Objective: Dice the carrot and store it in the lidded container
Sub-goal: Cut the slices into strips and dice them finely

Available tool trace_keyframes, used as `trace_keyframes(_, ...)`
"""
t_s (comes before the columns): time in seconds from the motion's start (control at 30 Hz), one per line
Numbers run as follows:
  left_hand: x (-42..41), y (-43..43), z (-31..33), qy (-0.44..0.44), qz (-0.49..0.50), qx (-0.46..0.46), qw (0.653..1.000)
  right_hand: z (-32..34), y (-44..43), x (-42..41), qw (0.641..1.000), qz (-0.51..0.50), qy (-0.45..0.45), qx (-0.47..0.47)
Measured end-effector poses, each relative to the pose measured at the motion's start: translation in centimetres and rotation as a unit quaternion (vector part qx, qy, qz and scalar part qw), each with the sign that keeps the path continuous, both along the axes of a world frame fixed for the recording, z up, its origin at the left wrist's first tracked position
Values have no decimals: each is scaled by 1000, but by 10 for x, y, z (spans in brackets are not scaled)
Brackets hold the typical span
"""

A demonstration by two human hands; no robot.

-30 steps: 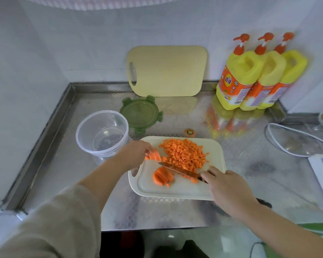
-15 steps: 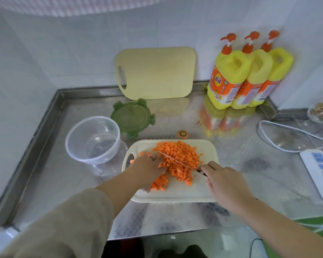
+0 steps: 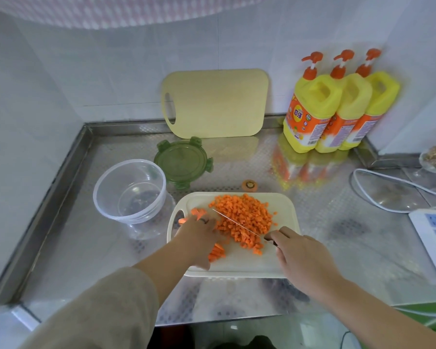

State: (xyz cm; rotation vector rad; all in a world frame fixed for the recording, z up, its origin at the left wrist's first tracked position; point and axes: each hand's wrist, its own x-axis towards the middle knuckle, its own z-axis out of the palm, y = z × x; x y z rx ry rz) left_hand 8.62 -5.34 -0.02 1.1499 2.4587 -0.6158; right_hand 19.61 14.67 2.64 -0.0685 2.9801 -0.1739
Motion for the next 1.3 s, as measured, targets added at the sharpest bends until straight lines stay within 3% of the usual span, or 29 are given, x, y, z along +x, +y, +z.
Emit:
trace_keyframes(0.13, 12, -11, -9, 14, 130, 0, 991, -2, -6, 1, 998, -16, -14, -64)
trace_keyframes(0.27, 30, -17, -16, -3, 275, 73, 959, -4, -20, 6, 996, -1, -42, -82)
trace_keyframes(0.43, 41, -24, -22, -46, 351, 168, 920, -28, -41, 14, 996, -9, -12, -86)
trace_keyframes(0.5, 42, -28, -26, -71, 366, 193, 908, -36, -46, 15, 999, -11, -3, -49)
trace_keyframes(0.67, 42, -31, -32, -96, 404, 259, 872, -23, -59, 17, 997, 0, -35, -76)
trace_keyframes(1.1, 40, -26, -35, -94, 415, 281, 860, -28, -61, 16, 999, 4, -11, -36)
trace_keyframes(1.23, 37, -22, -37, -102, 429, 315, 840, -22, -58, 12, 999, -22, -30, -37)
trace_keyframes(1.3, 37, -23, -40, -116, 446, 343, 818, -21, -57, 11, 995, -13, -83, -44)
